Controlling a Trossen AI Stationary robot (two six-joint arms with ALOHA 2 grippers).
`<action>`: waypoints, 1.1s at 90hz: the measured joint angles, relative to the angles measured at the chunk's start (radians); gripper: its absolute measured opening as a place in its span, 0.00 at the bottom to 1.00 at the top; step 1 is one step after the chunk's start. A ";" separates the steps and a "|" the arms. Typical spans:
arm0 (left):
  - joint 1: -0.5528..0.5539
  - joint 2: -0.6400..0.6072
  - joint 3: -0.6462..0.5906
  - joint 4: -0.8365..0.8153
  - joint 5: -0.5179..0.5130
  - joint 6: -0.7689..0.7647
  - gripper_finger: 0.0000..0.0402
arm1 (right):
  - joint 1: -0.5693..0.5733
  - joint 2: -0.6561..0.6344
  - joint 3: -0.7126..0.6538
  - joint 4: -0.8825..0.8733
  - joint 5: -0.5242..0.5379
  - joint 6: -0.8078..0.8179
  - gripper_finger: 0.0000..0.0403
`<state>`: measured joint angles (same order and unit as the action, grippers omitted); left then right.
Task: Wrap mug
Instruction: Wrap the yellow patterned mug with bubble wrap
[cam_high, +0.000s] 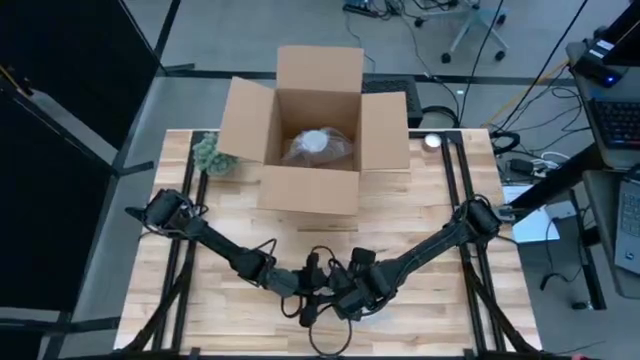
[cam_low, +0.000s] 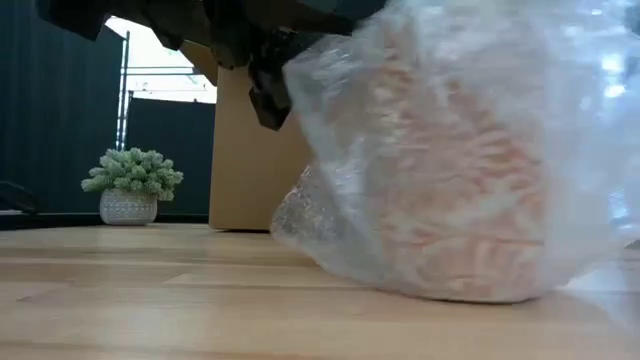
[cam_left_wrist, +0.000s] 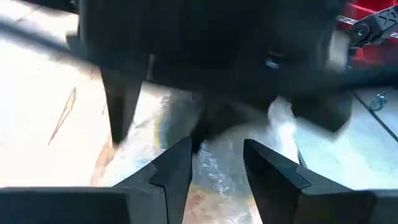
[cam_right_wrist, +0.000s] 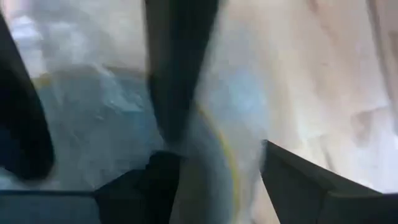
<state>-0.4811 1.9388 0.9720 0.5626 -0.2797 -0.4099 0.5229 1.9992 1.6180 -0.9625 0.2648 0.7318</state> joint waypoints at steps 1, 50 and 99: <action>0.000 0.000 0.000 0.000 0.000 0.000 0.34 | 0.002 -0.009 0.000 0.001 -0.002 0.000 0.49; -0.002 0.000 0.000 -0.002 -0.004 0.004 0.34 | 0.166 -0.205 0.004 0.002 -0.012 0.089 0.49; 0.001 0.000 0.000 -0.002 -0.009 0.003 0.34 | 0.261 -0.043 0.006 0.222 0.213 -0.043 0.49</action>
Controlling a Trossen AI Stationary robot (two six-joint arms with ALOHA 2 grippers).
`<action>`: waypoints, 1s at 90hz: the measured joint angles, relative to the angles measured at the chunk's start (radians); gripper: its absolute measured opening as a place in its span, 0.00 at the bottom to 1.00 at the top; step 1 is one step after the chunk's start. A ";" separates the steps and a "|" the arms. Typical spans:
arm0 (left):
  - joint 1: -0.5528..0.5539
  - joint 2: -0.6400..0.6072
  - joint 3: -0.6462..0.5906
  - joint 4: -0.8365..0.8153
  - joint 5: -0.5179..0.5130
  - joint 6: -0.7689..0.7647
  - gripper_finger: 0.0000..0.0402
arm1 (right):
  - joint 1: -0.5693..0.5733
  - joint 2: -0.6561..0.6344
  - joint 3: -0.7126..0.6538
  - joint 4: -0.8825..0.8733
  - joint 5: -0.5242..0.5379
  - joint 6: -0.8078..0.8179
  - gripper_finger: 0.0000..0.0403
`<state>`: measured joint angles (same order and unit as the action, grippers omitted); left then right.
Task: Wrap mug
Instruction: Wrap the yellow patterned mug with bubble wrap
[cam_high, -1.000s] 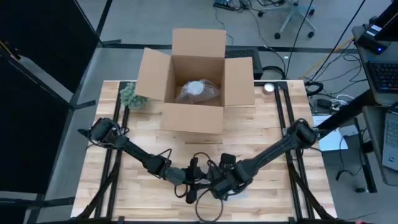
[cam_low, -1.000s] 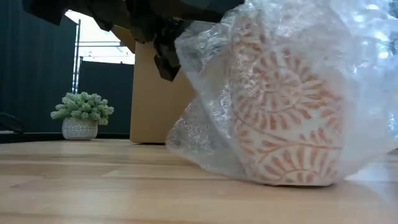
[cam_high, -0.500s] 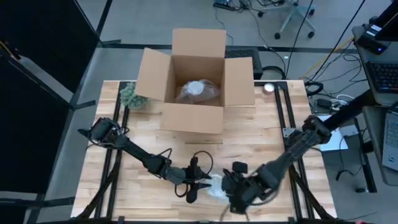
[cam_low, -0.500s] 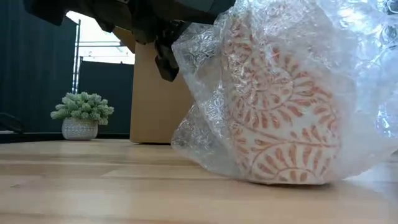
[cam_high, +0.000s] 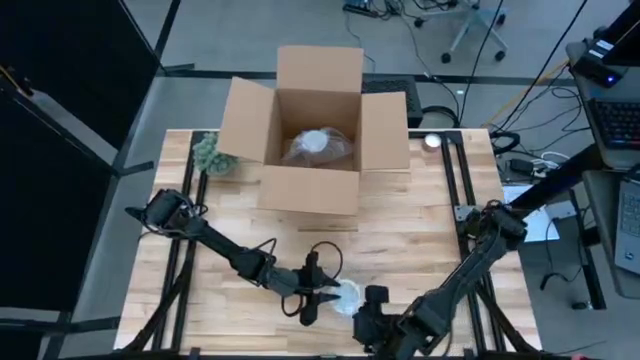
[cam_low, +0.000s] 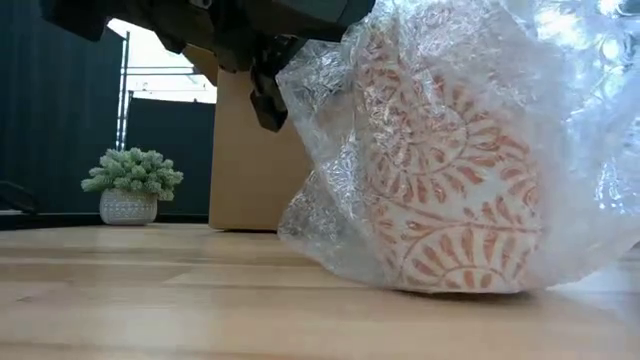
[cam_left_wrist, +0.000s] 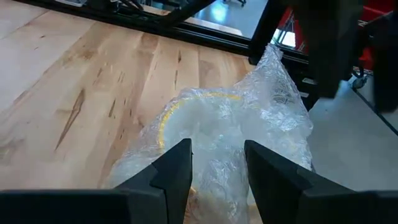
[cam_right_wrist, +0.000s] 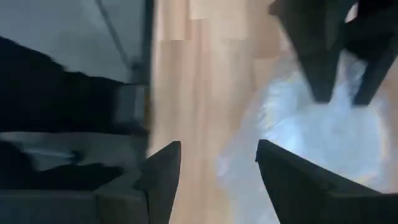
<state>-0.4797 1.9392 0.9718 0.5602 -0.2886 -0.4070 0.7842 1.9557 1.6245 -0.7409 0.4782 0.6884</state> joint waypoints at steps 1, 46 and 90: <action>0.000 0.000 0.000 0.000 0.000 -0.002 0.34 | -0.003 0.003 0.000 0.000 -0.001 -0.008 0.49; 0.001 0.000 0.000 -0.003 -0.006 -0.003 0.34 | -0.133 0.085 0.005 -0.081 -0.115 -0.116 0.49; -0.006 -0.036 -0.002 0.023 0.010 0.007 0.34 | -0.143 0.204 0.008 0.002 -0.174 -0.174 0.49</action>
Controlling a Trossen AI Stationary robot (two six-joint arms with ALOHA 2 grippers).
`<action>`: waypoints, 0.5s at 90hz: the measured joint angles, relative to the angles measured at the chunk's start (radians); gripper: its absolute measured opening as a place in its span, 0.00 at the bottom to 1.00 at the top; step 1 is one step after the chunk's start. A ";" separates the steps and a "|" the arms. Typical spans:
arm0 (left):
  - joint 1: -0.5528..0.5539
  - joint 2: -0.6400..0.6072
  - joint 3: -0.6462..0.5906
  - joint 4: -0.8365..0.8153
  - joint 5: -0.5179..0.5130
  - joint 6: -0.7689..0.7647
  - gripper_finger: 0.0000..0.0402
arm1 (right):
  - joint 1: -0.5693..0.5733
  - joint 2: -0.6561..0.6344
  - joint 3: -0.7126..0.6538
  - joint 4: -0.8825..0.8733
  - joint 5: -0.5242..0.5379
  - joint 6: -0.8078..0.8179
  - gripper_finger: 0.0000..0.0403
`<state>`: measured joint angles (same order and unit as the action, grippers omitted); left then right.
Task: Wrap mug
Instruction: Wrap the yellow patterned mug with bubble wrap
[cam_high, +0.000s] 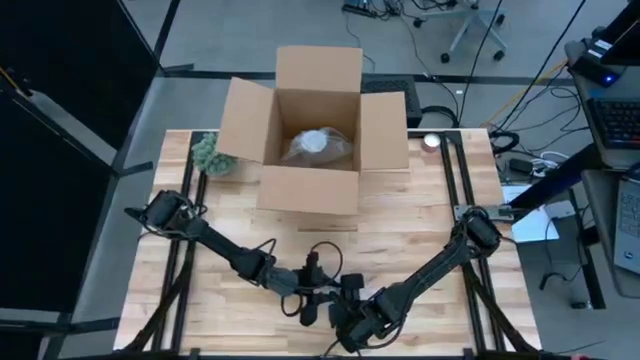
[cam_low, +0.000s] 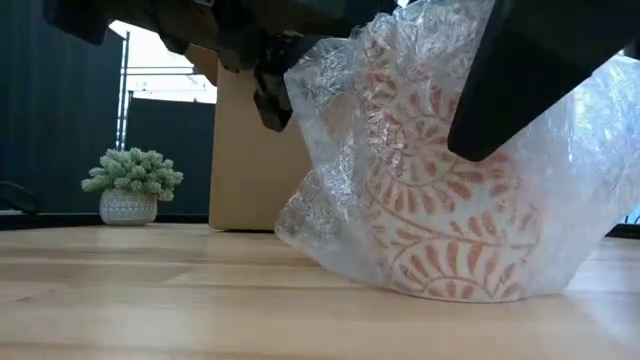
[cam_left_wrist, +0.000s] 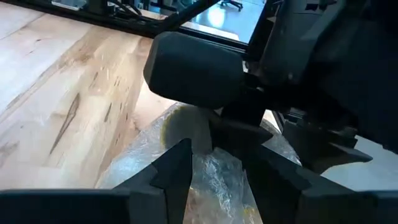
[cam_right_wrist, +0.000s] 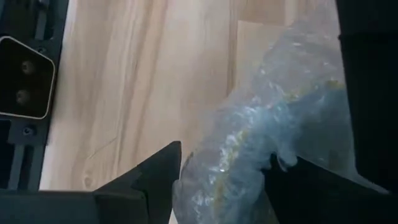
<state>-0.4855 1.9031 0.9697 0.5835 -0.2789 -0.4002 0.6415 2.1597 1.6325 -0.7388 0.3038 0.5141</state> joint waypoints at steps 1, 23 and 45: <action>-0.001 -0.004 0.000 -0.004 0.001 0.003 0.34 | 0.000 -0.001 0.000 0.001 0.000 -0.002 0.49; -0.023 -0.150 -0.002 -0.113 0.028 0.013 0.34 | 0.001 -0.002 -0.005 0.011 0.003 -0.009 0.49; -0.048 -0.276 0.001 -0.443 -0.058 0.020 0.34 | 0.001 -0.001 -0.005 0.011 0.004 -0.009 0.49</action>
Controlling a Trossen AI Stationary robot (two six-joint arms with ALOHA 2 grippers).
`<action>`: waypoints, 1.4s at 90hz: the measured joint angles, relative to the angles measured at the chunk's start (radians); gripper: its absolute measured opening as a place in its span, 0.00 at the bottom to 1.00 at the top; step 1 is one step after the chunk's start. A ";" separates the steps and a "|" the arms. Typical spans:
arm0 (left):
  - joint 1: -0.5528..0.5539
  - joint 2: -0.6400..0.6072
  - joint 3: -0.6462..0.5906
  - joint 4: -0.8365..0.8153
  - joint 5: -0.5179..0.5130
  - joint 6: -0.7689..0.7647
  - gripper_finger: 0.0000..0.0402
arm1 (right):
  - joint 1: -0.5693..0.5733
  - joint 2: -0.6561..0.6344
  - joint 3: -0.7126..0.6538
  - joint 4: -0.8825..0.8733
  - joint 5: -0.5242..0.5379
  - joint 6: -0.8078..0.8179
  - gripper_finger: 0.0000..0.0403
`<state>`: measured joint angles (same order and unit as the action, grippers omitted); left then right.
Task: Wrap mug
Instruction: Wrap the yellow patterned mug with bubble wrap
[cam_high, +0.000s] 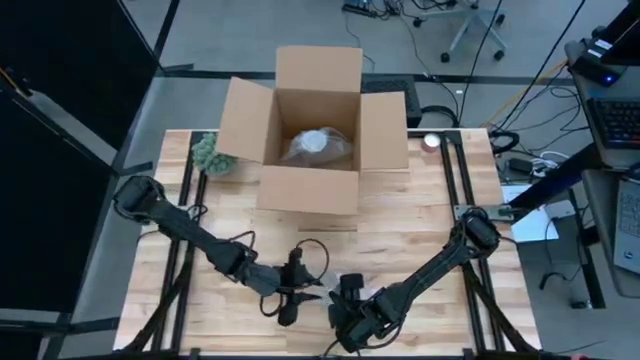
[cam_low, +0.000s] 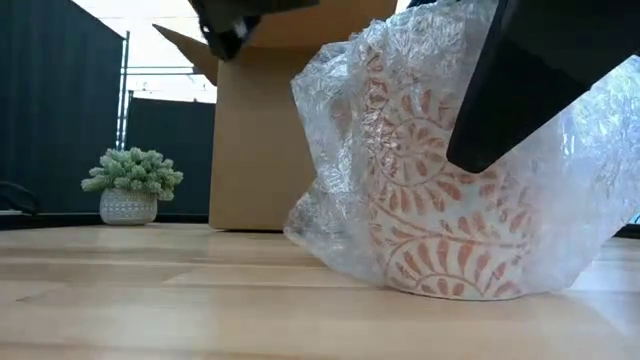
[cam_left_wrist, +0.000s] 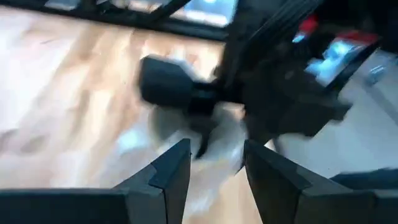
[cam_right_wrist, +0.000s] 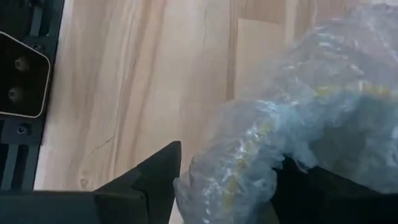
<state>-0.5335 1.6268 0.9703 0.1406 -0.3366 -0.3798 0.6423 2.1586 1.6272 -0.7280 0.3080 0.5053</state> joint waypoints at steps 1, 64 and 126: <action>0.000 0.000 0.000 -0.020 -0.011 -0.001 0.34 | 0.000 0.000 0.000 0.000 0.000 0.000 0.49; 0.029 0.178 -0.057 0.380 -0.055 0.023 0.34 | 0.001 0.001 -0.001 -0.006 0.000 -0.004 0.49; 0.036 0.324 0.021 0.420 -0.020 0.048 0.34 | -0.002 -0.030 0.076 -0.122 -0.017 -0.013 0.49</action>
<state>-0.4976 1.9505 0.9909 0.5610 -0.3563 -0.3317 0.6407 2.1282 1.7028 -0.8500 0.2906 0.4923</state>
